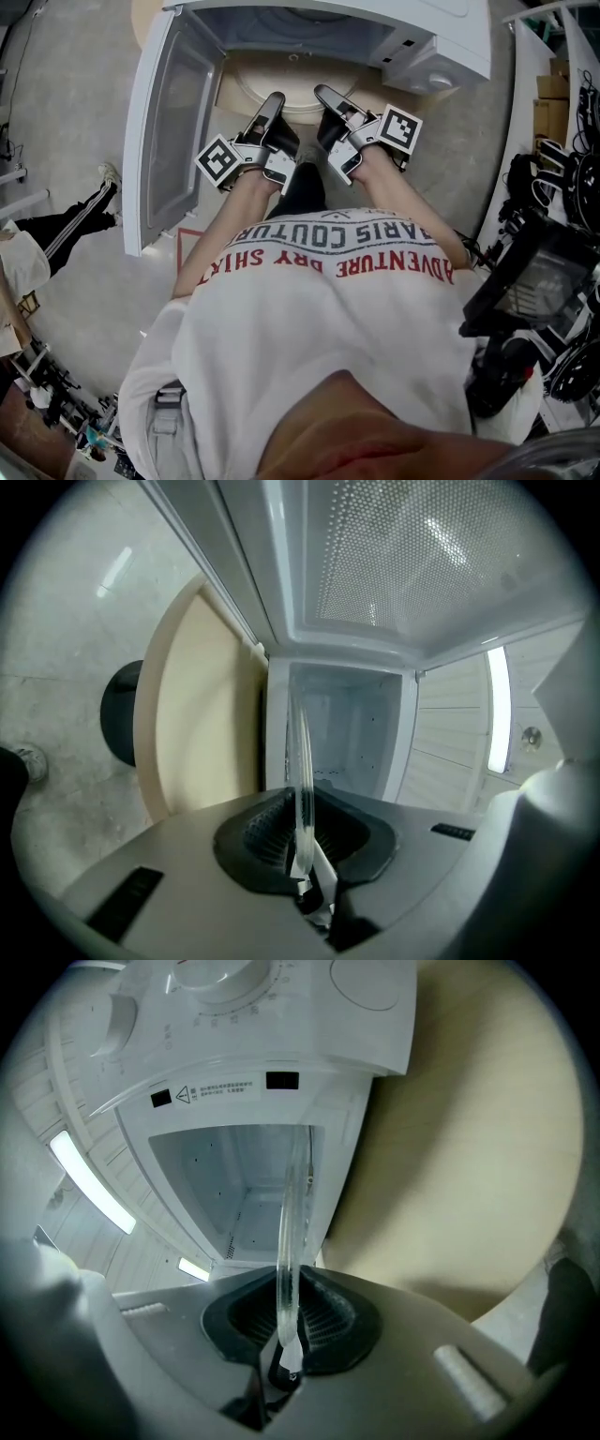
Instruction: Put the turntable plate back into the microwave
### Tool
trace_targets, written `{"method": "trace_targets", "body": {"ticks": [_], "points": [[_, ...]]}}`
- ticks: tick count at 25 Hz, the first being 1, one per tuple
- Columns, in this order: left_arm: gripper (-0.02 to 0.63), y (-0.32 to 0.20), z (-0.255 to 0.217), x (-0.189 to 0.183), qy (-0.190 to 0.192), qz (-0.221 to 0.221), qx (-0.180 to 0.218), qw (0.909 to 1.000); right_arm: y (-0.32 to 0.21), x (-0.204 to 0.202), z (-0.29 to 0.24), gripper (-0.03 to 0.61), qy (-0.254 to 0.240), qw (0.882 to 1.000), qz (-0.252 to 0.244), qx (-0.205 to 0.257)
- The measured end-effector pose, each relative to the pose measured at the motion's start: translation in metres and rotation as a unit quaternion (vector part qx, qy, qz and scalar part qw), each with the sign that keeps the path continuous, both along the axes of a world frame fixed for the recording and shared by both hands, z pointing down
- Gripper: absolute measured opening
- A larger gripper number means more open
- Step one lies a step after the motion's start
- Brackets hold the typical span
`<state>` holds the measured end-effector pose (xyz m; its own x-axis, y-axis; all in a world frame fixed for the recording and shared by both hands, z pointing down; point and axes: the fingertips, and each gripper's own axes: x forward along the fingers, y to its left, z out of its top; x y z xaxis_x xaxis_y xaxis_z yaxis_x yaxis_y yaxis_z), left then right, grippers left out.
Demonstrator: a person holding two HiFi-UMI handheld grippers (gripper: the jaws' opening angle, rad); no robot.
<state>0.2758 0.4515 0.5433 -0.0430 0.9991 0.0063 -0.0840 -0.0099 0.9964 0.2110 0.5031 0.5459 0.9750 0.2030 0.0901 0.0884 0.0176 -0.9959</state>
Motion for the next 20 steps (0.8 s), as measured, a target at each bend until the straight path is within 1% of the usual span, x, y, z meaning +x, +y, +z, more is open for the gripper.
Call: {"method": "trace_targets", "body": {"ticks": [5, 9, 13, 20], "points": [[0.041, 0.013, -0.012, 0.011, -0.008, 0.003, -0.024, 0.9997, 0.013, 0.011, -0.015, 0.035, 0.002, 0.999, 0.004, -0.035], [0.043, 0.020, -0.020, 0.017, 0.000, 0.006, -0.035, 0.9994, 0.020, 0.017, -0.024, 0.037, 0.011, 0.999, 0.005, -0.045], [0.044, 0.022, -0.028, 0.020, 0.011, 0.005, -0.042, 0.9990, 0.022, 0.018, -0.028, 0.038, 0.021, 0.999, 0.009, -0.041], [0.051, 0.031, -0.026, 0.027, 0.010, -0.007, -0.037, 0.9992, 0.030, 0.023, -0.024, 0.043, 0.023, 0.999, 0.021, -0.020]]}}
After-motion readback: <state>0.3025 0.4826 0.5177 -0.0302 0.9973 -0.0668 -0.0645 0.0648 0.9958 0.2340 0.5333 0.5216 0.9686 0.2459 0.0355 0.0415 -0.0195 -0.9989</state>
